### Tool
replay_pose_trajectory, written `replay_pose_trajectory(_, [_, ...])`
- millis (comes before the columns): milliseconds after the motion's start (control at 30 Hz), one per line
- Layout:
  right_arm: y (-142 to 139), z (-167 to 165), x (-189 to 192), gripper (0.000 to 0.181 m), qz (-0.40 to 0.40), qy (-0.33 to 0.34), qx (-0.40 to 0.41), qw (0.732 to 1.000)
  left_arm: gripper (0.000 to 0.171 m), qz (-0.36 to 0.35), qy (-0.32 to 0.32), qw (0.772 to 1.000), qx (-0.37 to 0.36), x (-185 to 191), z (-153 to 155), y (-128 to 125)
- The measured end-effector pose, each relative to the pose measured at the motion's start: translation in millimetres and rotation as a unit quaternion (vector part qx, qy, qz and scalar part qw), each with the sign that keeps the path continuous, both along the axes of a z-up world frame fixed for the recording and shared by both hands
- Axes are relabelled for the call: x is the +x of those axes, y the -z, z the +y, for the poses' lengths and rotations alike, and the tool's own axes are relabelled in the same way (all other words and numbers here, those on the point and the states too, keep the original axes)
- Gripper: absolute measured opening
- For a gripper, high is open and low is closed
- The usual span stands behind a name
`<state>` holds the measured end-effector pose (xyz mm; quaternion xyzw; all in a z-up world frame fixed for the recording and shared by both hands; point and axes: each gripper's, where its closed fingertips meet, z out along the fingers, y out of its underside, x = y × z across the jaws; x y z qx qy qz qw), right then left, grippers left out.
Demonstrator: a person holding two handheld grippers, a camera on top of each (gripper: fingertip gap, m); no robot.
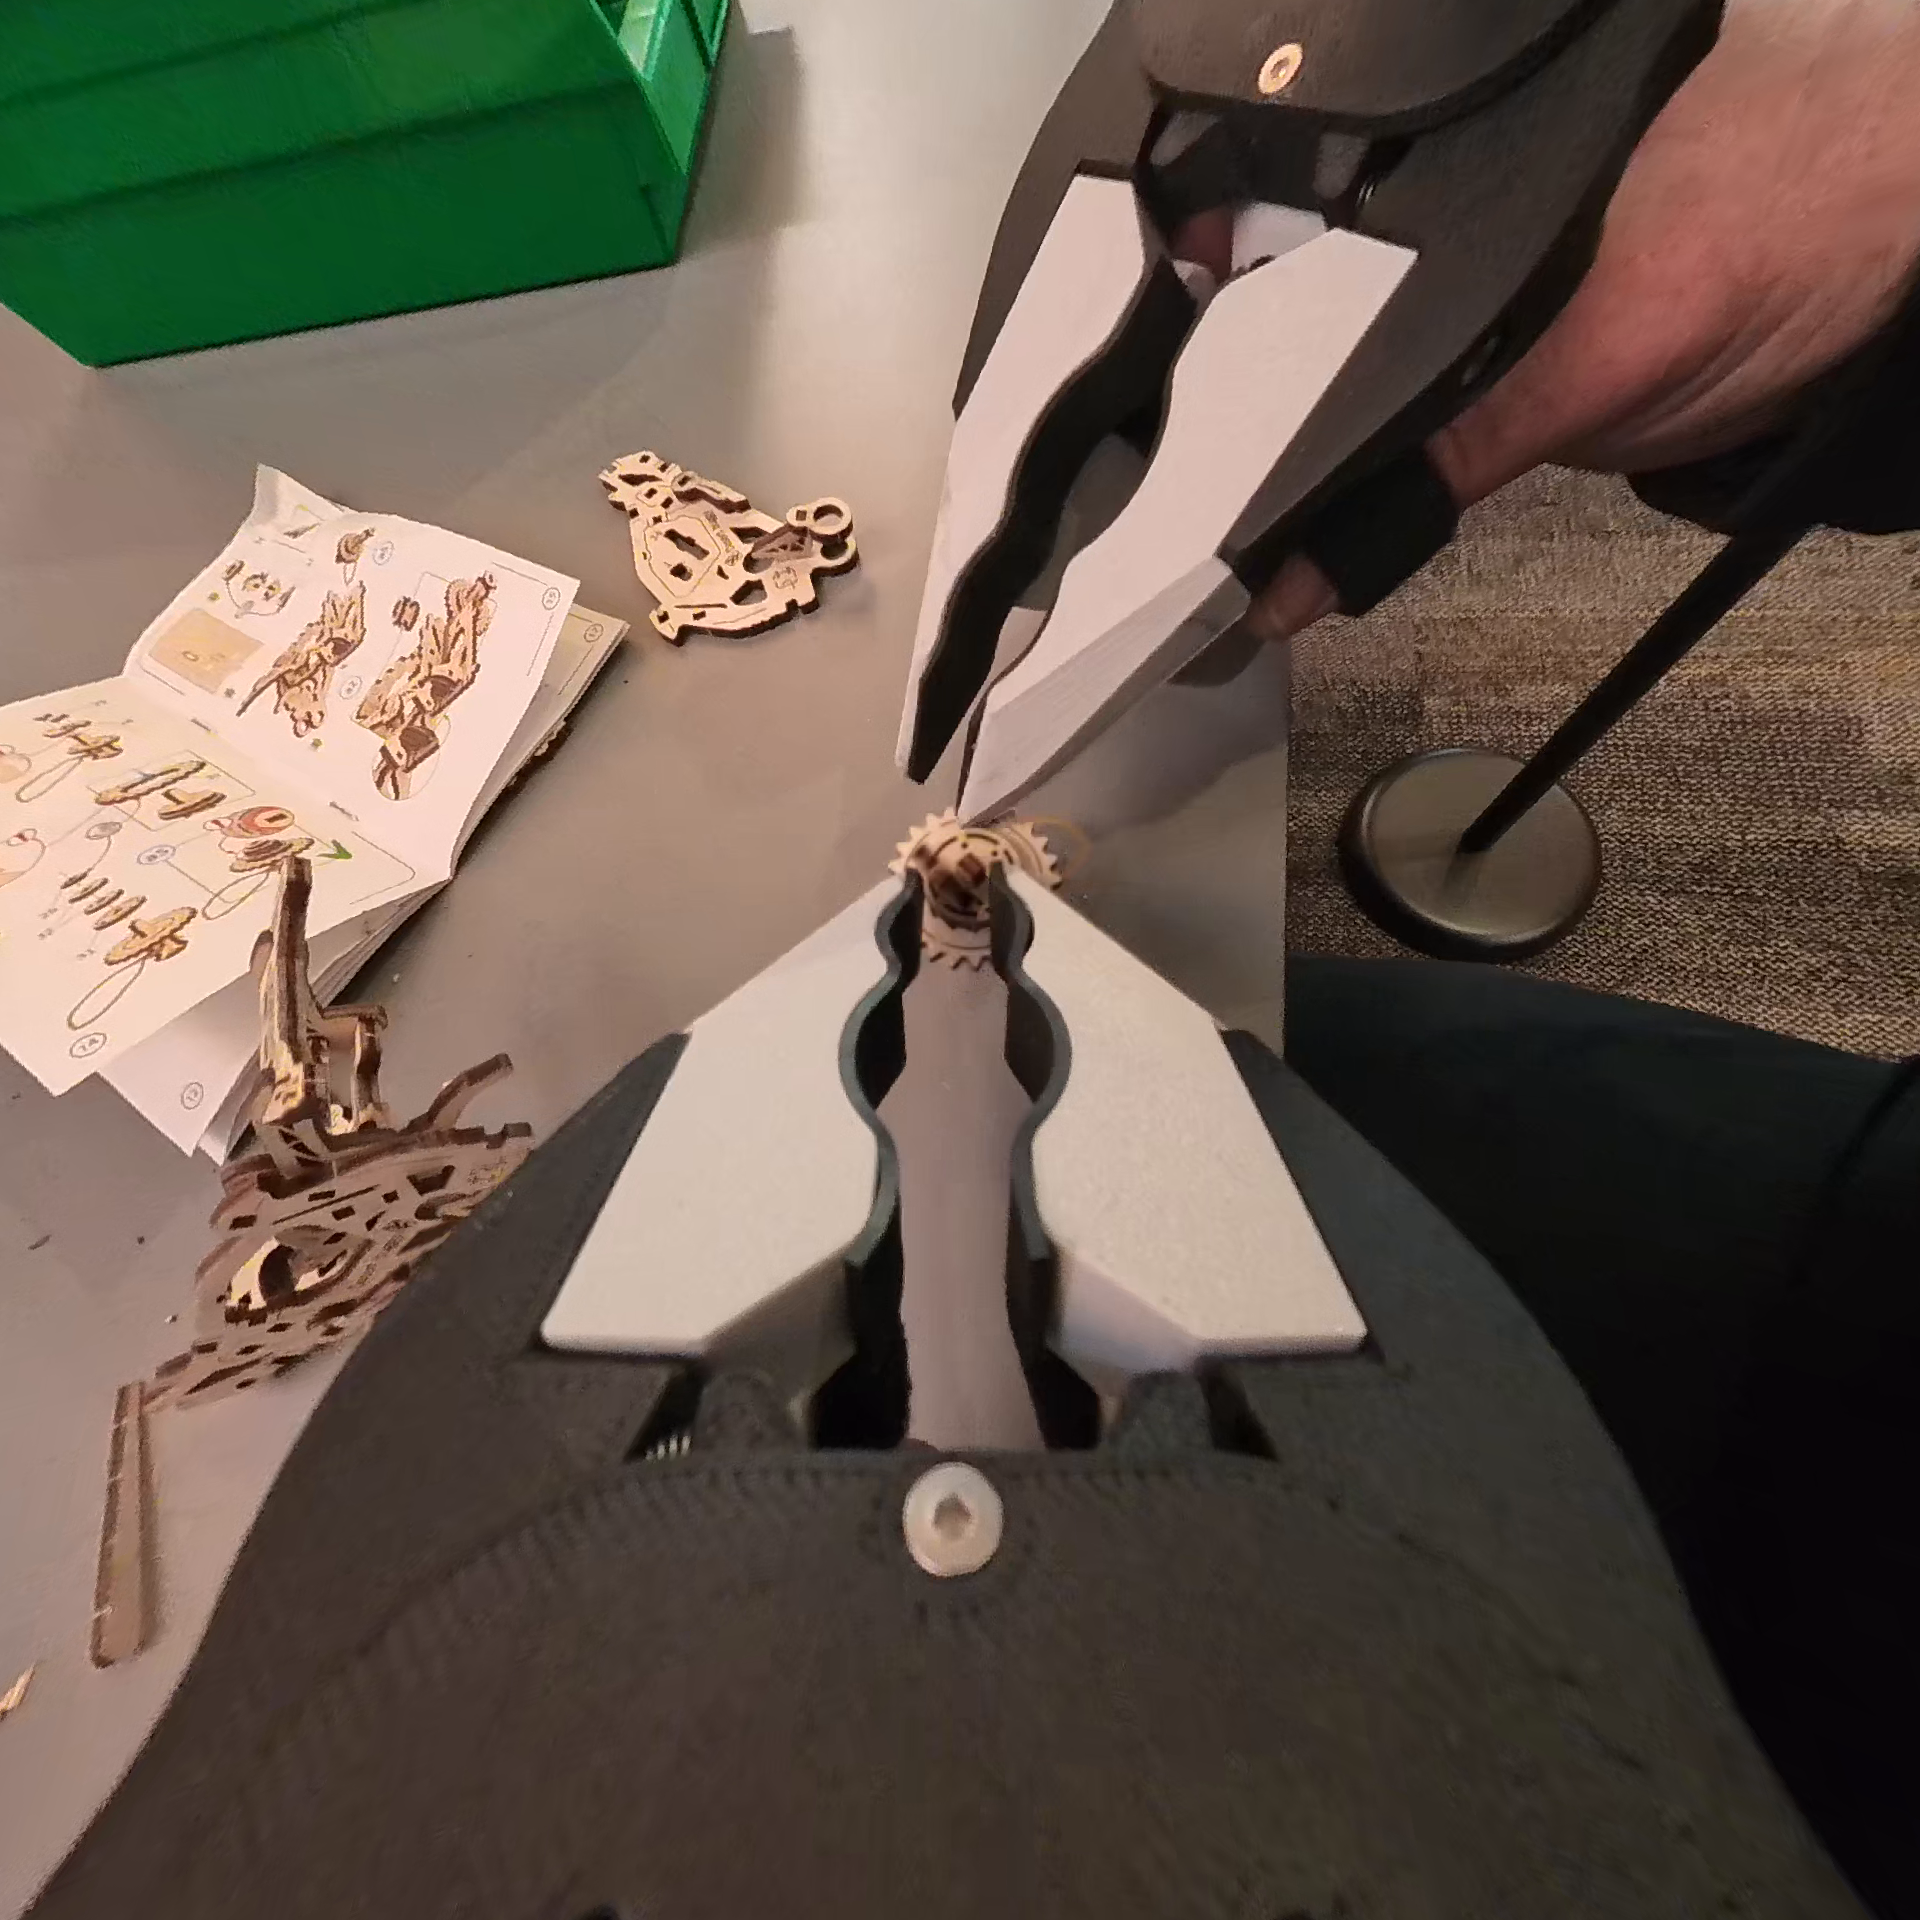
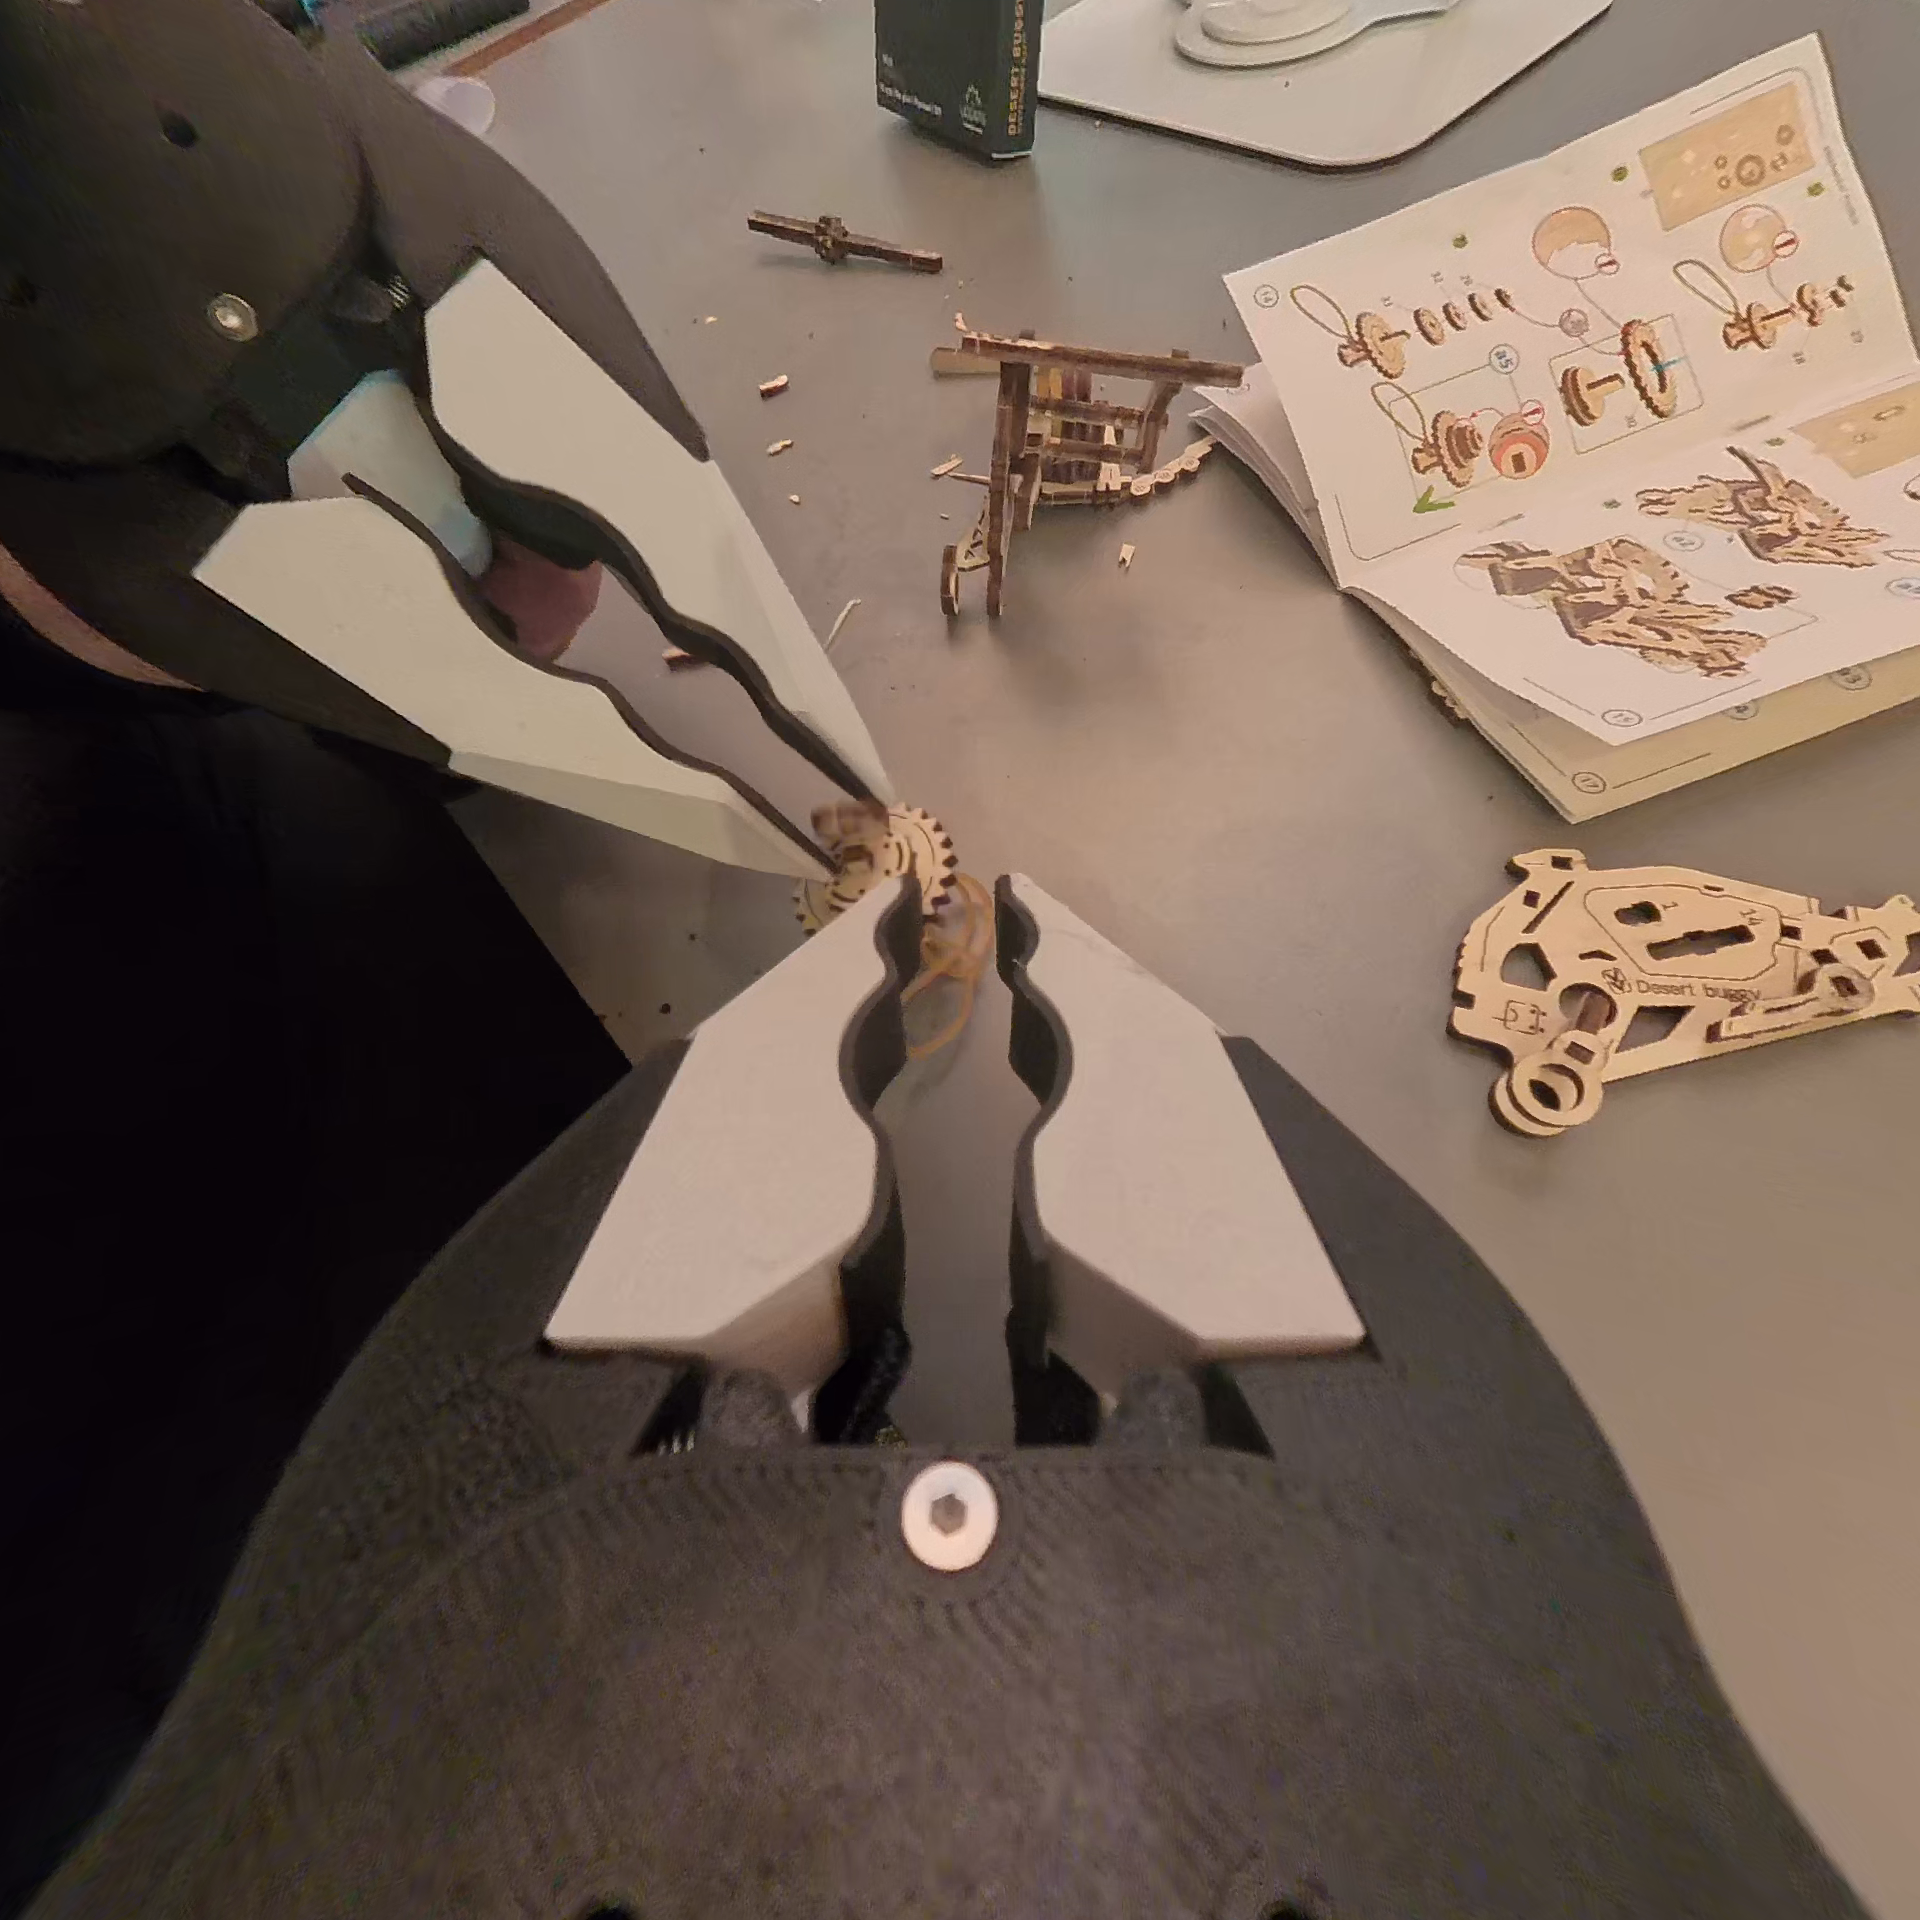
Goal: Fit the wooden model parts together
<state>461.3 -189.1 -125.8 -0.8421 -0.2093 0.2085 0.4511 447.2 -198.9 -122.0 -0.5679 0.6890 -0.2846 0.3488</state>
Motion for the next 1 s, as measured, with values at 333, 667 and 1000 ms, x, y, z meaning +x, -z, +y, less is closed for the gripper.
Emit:
replay_pose_trajectory(333, [-4.3, -1.4, -0.4, 0.013, 0.009, 0.002, 0.005, 1.000, 0.004, -0.002, 0.003, 1.000, 0.004, 0.2, 0.1, -0.2])
replay_pose_trajectory(667, [-2.8, -1.3, -0.4, 0.014, 0.015, 0.012, 0.002, 1.000, 0.002, 0.007, 0.014, 0.998, 0.062, 2.1, 6.1, 0.0])
replay_pose_trajectory(1000, [-17.5, 7.7, 2.2, 0.014, 0.033, 0.034, 0.029, 0.998, 0.002, 0.035, 0.025, 0.985, 0.168, 3.1, 14.7, -0.1])
